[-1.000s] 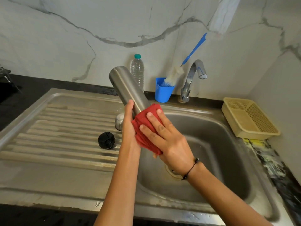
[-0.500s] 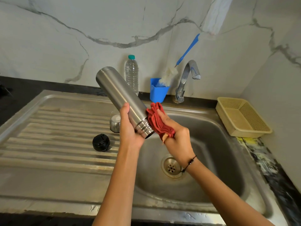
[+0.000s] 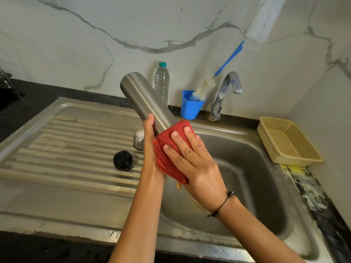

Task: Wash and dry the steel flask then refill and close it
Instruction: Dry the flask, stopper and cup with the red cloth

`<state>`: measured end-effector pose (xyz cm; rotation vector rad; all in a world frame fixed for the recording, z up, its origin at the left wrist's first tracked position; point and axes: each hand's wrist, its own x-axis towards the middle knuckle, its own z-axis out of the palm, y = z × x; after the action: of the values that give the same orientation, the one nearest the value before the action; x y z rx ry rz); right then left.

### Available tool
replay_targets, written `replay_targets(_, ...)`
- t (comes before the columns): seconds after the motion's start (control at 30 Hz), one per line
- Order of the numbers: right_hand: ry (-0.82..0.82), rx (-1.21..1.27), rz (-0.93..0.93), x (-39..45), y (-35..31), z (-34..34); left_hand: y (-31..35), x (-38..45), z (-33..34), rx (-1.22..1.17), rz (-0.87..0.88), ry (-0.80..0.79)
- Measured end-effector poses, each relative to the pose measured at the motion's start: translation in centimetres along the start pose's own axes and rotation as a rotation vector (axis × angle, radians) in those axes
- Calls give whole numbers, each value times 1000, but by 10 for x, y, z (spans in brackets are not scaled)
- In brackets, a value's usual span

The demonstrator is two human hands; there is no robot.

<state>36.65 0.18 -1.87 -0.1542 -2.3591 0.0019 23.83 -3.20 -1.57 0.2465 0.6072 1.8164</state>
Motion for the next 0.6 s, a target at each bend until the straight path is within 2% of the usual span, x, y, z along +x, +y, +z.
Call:
replay_targets(0.07,18,43,45,3,0,-1,2,-1,4,-5,-21,19)
replay_targets(0.23,55,131,178,6,3,1,5,7,7,-65,158,106)
replay_targets(0.3,36,174,215,5,4,2,4,7,7,-67,173,137)
replay_targets(0.43,54,451,416,9,2,-4,2,7,8,-121,217,195)
replay_targets(0.6,124,683,714,5,7,-14,7,4,6,-51,264,210)
